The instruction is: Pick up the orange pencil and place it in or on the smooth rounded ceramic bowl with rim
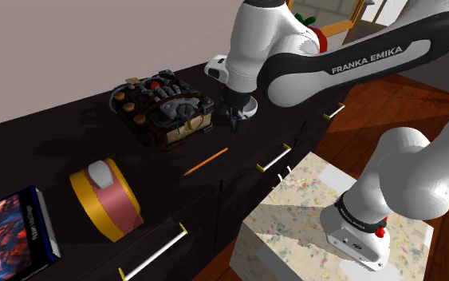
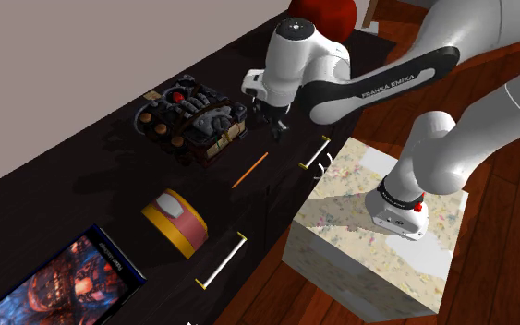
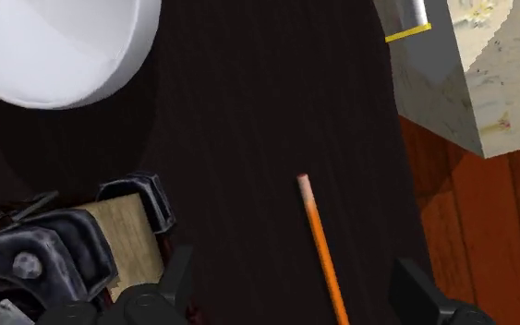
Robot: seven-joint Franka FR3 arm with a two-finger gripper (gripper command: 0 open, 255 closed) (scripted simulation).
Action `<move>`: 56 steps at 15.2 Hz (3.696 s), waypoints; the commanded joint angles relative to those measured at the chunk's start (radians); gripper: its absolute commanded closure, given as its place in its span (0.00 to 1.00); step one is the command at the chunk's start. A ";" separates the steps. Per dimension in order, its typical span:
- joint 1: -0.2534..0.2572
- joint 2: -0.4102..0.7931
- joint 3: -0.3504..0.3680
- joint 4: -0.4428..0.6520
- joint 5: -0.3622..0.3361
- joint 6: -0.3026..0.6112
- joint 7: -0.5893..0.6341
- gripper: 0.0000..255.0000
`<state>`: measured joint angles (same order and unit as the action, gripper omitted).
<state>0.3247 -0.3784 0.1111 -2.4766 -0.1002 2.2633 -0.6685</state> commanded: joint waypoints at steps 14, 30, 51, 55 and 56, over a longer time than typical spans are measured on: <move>0.049 0.224 0.048 -0.078 -0.122 0.310 -0.137 0.00; 0.050 0.223 0.048 -0.078 -0.122 0.310 -0.136 1.00; 0.079 0.058 0.028 0.054 -0.033 0.019 -0.230 1.00; 0.081 0.038 0.025 0.091 -0.025 -0.037 -0.241 1.00; 0.082 0.034 0.025 0.100 -0.023 -0.051 -0.244 1.00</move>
<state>0.4058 -0.3376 0.1365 -2.3845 -0.1257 2.2279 -0.9090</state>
